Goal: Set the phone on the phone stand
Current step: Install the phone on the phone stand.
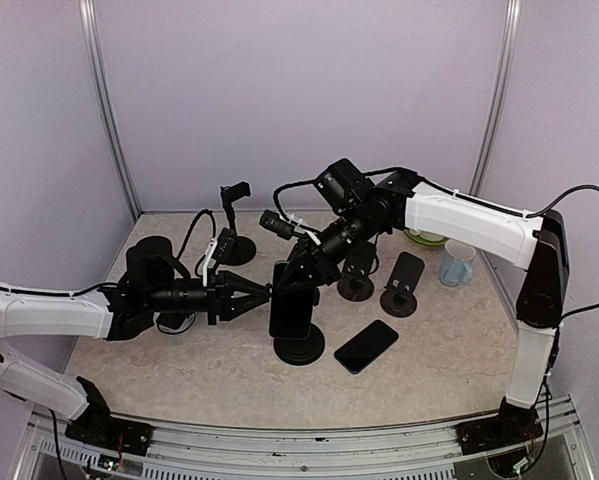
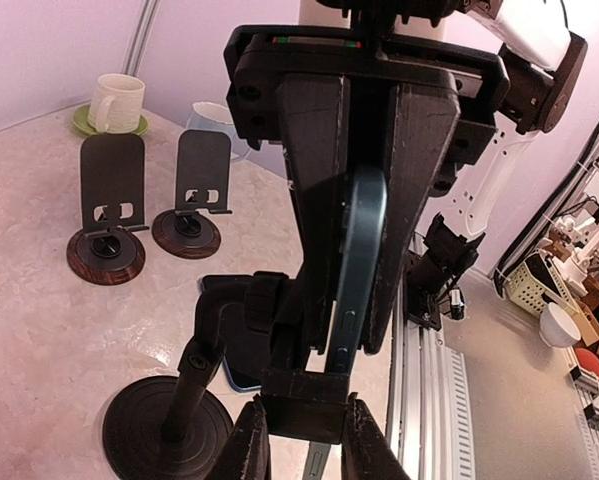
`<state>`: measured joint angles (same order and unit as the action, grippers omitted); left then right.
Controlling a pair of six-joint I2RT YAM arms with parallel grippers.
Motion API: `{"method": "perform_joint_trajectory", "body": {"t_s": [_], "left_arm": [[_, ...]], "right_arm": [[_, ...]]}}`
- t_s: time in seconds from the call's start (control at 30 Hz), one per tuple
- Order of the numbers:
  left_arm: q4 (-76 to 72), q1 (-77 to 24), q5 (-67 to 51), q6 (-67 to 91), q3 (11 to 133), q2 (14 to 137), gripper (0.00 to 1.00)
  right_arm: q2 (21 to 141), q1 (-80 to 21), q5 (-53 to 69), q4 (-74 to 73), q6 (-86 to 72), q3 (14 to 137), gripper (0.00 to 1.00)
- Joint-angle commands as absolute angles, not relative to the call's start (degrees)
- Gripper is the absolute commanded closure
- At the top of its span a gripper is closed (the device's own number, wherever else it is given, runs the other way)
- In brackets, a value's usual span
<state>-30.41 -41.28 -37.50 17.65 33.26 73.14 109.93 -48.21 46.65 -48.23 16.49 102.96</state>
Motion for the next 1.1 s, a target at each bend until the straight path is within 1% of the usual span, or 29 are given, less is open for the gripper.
{"method": "perform_joint_trajectory", "body": {"t_s": [0.0, 0.27, 0.47, 0.6, 0.67, 0.7, 0.83, 0.9, 1.0, 1.07], "left_arm": [[-34.7, -41.3, -40.0, 16.4, 32.3, 67.7, 1.00], [-28.0, -46.9, -35.3, 11.4, 36.0, 70.0, 1.00], [-29.6, -48.6, -35.2, 11.6, 36.1, 70.6, 1.00], [-30.1, -48.7, -36.2, 12.0, 36.2, 70.6, 1.00], [-30.0, -48.7, -36.3, 12.0, 36.5, 70.8, 0.93], [-30.0, -48.7, -36.3, 11.9, 36.5, 70.9, 0.89], [-30.9, -47.8, -37.2, 12.7, 35.9, 70.4, 0.65], [-32.8, -46.6, -38.5, 14.4, 34.6, 69.4, 0.50], [-35.0, -45.0, -38.8, 15.9, 32.1, 66.9, 0.30], [-35.3, -44.3, -38.7, 16.4, 31.3, 65.5, 0.21]], "right_arm": [[114.4, -43.9, 27.9, -60.2, 14.8, 99.3, 1.00], [116.3, -44.4, 27.1, -61.1, 14.1, 101.9, 1.00], [117.5, -45.3, 24.9, -61.5, 13.6, 103.1, 1.00], [117.5, -45.7, 25.6, -60.9, 13.9, 103.2, 1.00], [117.0, -46.1, 26.4, -60.3, 14.3, 103.1, 1.00], [116.7, -46.1, 26.9, -60.0, 14.4, 103.1, 1.00], [115.8, -46.1, 28.2, -59.4, 15.4, 102.9, 1.00], [115.4, -46.1, 28.6, -59.3, 15.8, 102.6, 1.00], [114.7, -46.1, 29.9, -58.9, 16.4, 102.0, 1.00], [114.3, -46.1, 30.5, -58.7, 16.7, 101.7, 1.00]]}}
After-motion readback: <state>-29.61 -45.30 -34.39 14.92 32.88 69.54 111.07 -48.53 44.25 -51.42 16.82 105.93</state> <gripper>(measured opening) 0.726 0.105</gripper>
